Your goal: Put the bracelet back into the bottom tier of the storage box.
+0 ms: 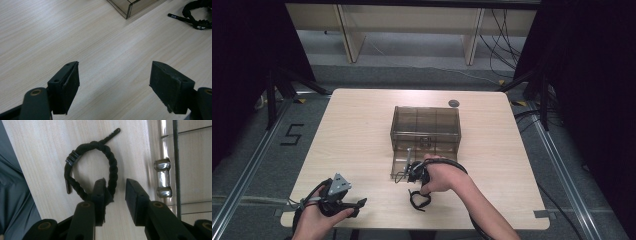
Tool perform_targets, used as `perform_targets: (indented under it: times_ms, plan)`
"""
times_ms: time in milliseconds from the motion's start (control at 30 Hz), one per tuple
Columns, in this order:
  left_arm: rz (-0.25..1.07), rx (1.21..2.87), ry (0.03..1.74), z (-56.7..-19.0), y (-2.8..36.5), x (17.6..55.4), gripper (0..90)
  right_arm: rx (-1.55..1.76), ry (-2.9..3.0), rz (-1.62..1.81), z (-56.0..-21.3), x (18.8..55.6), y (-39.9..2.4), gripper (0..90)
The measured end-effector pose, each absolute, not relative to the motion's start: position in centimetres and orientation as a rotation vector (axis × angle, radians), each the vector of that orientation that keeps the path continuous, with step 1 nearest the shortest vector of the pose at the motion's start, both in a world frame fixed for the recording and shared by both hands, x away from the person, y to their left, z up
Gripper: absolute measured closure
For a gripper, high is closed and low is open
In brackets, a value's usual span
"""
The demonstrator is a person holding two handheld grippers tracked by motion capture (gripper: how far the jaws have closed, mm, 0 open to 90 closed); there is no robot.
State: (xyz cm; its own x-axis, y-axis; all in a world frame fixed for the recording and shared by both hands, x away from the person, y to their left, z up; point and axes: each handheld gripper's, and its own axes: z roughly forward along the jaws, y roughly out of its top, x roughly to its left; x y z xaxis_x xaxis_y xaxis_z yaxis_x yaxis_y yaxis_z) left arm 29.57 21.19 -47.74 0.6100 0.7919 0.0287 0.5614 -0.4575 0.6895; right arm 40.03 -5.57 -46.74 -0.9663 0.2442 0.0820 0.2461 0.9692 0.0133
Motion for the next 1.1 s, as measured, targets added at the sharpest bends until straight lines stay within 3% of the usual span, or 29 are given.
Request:
perform_targets:
  times_ms: [867, 1100]
  plan:
    - [0.466, 2.19, 1.057, -47.73, 21.22, 29.59, 23.9, -0.322, -3.075, 0.011, -47.18, 40.53, -4.89, 83.4]
    - [0.458, 2.181, 1.055, -47.71, 21.16, 29.52, 23.9, -0.416, -3.047, 0.054, -47.13, 40.31, -4.78, 82.9]
